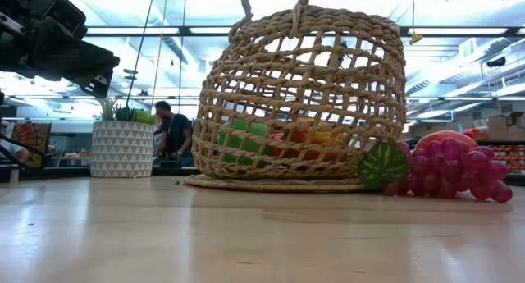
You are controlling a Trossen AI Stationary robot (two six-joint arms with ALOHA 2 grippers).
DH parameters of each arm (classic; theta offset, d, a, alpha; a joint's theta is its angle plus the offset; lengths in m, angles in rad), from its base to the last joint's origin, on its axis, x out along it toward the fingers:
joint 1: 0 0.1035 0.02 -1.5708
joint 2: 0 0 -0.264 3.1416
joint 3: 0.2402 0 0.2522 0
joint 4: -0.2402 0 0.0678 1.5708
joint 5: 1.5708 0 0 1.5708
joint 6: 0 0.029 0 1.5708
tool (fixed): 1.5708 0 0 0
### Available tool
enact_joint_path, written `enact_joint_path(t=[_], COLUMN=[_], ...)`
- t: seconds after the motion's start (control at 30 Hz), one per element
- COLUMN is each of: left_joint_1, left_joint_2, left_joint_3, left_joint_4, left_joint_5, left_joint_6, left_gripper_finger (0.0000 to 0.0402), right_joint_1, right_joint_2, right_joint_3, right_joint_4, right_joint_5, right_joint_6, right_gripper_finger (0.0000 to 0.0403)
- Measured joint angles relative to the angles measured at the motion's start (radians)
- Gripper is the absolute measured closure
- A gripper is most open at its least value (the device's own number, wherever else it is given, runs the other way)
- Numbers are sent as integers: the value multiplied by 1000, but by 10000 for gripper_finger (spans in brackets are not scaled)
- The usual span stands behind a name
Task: Build produce basket
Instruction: Put the orange into the woven basket
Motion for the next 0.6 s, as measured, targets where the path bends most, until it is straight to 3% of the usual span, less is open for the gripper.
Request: enact_joint_path(t=[0.13,0.27,0.43,0.6], left_joint_1=[0,0,0,0], left_joint_2=[0,0,0,0], left_joint_3=[0,0,0,0], left_joint_4=[0,0,0,0], left_joint_5=[0,0,0,0], left_joint_6=[0,0,0,0], left_gripper_finger=[342,344,339,341], right_joint_1=[0,-1,-1,-1], right_joint_2=[-3,-3,-3,-3], right_joint_3=[0,0,0,0], right_joint_4=[34,93,198,289], right_joint_5=[88,254,428,500], right_joint_6=[0,-34,-260,-592], right_gripper_finger=[123,123,123,123])
